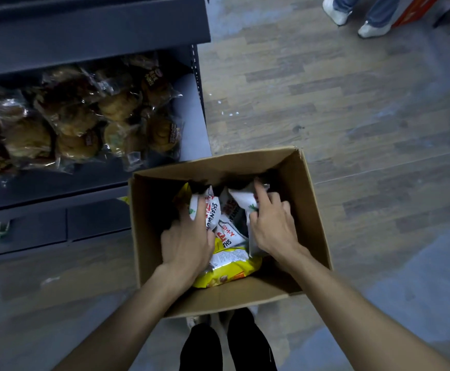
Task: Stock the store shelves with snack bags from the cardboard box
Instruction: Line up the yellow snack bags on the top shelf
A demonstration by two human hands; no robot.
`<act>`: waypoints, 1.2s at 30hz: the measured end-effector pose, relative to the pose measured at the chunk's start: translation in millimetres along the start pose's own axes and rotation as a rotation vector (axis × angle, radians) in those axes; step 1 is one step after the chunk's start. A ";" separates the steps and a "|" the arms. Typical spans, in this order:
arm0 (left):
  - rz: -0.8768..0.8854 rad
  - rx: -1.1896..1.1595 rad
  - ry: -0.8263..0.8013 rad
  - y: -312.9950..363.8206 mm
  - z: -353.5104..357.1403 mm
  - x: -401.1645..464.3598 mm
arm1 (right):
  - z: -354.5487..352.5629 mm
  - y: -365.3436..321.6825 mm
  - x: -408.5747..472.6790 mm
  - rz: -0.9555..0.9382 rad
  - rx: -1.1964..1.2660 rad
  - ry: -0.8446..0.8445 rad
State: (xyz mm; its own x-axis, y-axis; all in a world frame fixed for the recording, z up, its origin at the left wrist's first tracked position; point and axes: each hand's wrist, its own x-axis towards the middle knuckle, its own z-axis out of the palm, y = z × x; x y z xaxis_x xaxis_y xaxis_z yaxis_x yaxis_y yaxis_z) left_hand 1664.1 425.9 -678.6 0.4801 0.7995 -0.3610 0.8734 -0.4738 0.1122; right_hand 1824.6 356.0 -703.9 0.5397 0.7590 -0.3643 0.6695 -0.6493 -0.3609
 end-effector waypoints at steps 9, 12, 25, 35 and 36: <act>-0.125 -0.318 -0.030 -0.2 66.4 12.2 | 53.2 19.8 5.4 0.078 -0.074 -0.328; -0.130 -0.328 -0.066 -0.6 69.7 21.6 | 53.9 20.8 10.1 0.080 -0.100 -0.334; -0.108 -0.435 -0.305 -16.1 -15.8 5.4 | -16.7 -5.7 -19.3 0.029 -0.047 -0.065; -0.091 -0.589 -0.077 -2.8 -139.1 -69.5 | -128.3 -58.2 -95.5 -0.107 0.025 0.096; -0.064 -0.594 -0.039 -6.1 -151.1 -78.8 | -138.2 -65.7 -105.0 -0.117 0.031 0.112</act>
State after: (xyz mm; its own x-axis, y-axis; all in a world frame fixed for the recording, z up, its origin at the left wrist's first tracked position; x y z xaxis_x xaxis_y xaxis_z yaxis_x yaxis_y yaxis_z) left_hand 1633.3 421.5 -511.0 0.4318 0.8002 -0.4162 0.8018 -0.1293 0.5834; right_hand 1794.5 325.7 -523.4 0.5135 0.8292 -0.2208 0.7159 -0.5559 -0.4225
